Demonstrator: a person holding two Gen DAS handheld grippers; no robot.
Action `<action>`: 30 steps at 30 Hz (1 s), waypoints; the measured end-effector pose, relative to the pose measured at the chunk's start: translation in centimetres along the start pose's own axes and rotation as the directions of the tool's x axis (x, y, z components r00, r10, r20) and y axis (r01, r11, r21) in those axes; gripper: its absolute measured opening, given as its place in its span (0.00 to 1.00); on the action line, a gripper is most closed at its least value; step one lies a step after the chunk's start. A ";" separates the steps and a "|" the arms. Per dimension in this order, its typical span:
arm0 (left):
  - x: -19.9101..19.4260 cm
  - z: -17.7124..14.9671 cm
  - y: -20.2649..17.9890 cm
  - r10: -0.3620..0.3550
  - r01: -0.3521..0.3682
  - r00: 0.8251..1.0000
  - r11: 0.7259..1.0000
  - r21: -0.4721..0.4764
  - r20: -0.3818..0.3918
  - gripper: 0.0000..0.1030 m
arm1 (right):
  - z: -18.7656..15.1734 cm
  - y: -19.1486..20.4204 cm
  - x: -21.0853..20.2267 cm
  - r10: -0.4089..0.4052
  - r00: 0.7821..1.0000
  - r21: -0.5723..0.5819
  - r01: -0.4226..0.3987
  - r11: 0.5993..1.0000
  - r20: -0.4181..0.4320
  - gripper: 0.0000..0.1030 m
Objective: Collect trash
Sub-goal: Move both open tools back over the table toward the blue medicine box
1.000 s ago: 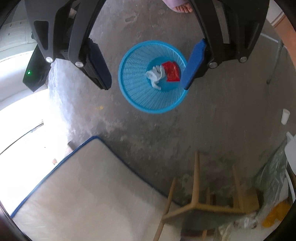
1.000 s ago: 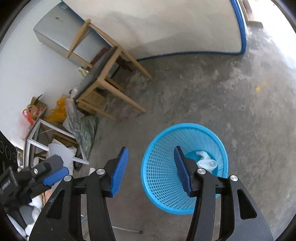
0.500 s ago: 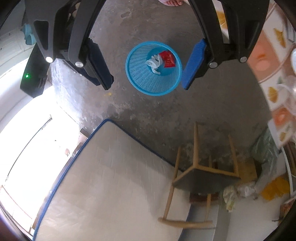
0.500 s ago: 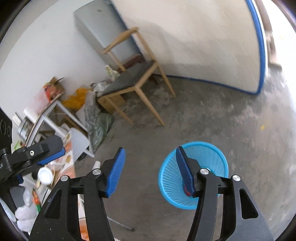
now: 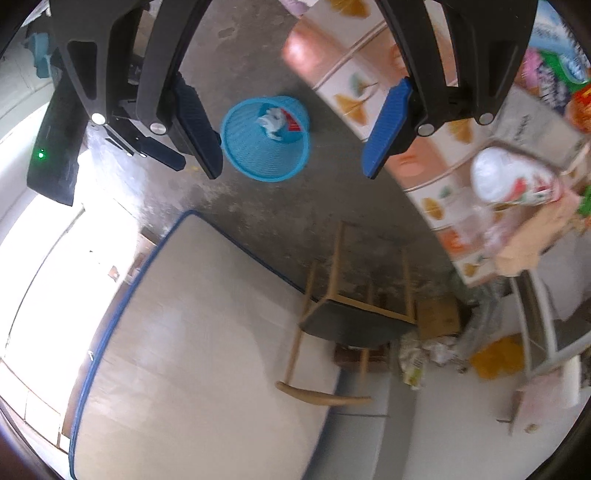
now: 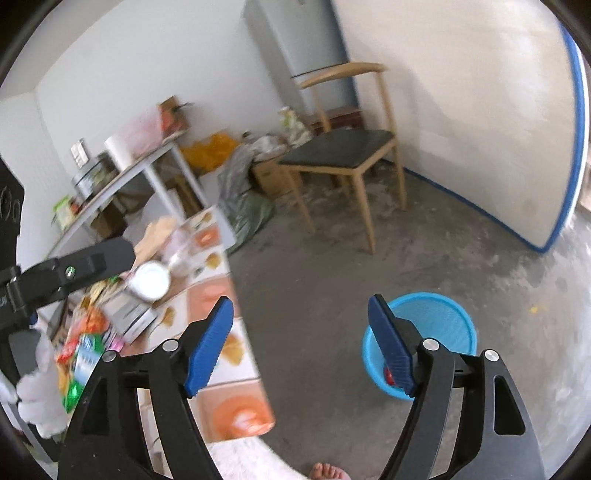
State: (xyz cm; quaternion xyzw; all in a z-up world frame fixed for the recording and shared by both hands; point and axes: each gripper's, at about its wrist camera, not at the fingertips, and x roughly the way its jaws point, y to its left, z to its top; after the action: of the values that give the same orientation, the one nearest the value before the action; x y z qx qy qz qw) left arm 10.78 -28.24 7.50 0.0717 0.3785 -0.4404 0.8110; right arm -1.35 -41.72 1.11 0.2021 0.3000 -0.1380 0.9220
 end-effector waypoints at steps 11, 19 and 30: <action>-8.0 -4.8 8.0 0.133 -0.124 0.990 0.981 -0.147 0.047 0.73 | -4.2 11.1 0.8 0.121 0.984 -0.177 -0.143 0.974 -0.129 0.73; -13.8 -10.2 13.7 0.246 -0.215 0.966 0.937 -0.274 0.081 0.73 | -6.7 16.2 1.0 0.223 0.953 -0.174 -0.260 0.950 -0.205 0.74; -19.4 -18.0 19.7 0.352 -0.284 0.930 0.867 -0.409 0.101 0.73 | -7.5 16.4 3.5 0.299 0.901 -0.033 -0.325 0.945 -0.313 0.72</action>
State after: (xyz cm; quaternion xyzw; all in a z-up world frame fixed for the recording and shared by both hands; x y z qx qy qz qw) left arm 9.67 4.50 3.74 -0.0668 0.3694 -0.2212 0.9001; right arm 3.83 -24.30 -1.84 0.2273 0.4077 0.0567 0.8826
